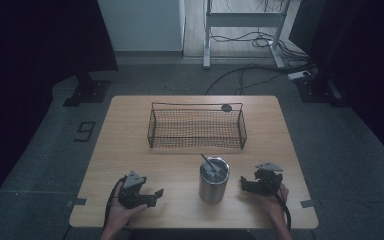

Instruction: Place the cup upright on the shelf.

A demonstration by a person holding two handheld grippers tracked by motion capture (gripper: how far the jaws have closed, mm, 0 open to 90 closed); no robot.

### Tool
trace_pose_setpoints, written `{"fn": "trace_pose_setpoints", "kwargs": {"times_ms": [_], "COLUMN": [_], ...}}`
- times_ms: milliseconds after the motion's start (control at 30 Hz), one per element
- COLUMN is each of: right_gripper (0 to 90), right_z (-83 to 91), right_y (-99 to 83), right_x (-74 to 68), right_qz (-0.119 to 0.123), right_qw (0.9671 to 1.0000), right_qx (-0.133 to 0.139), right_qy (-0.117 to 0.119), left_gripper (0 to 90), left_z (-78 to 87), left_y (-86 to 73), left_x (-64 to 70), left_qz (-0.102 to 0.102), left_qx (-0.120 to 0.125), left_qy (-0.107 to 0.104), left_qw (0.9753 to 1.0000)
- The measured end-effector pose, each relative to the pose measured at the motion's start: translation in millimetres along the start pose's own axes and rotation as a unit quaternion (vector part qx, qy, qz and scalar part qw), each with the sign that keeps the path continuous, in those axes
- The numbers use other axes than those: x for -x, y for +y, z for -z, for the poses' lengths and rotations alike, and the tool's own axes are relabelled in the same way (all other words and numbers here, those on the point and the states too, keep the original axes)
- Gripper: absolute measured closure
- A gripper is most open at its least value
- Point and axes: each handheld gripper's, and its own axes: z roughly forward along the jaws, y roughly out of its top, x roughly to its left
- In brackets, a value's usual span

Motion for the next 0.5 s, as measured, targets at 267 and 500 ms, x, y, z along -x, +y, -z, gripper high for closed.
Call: {"fn": "trace_pose_setpoints", "kwargs": {"times_ms": [267, 500], "right_gripper": [2.0, 6.0], "right_z": [3.4, 10.2], "right_y": [-2.6, -1.7], "right_x": [2.7, 7.0], "right_qz": [-0.006, -0.021], "right_qw": [1.0000, 0.9998], "right_qx": [0.000, 0.004], "right_qy": [-0.005, -0.002], "left_gripper": [15.4, 15.4], "left_z": [3.1, 4.8], "left_y": [0.9, 1.6], "left_x": [0.0, -0.2], "left_qz": [-0.002, 0.000], "left_qx": [0.005, 0.008], "left_qy": [-0.001, -0.002], "left_qw": [1.0000, 1.0000]}}
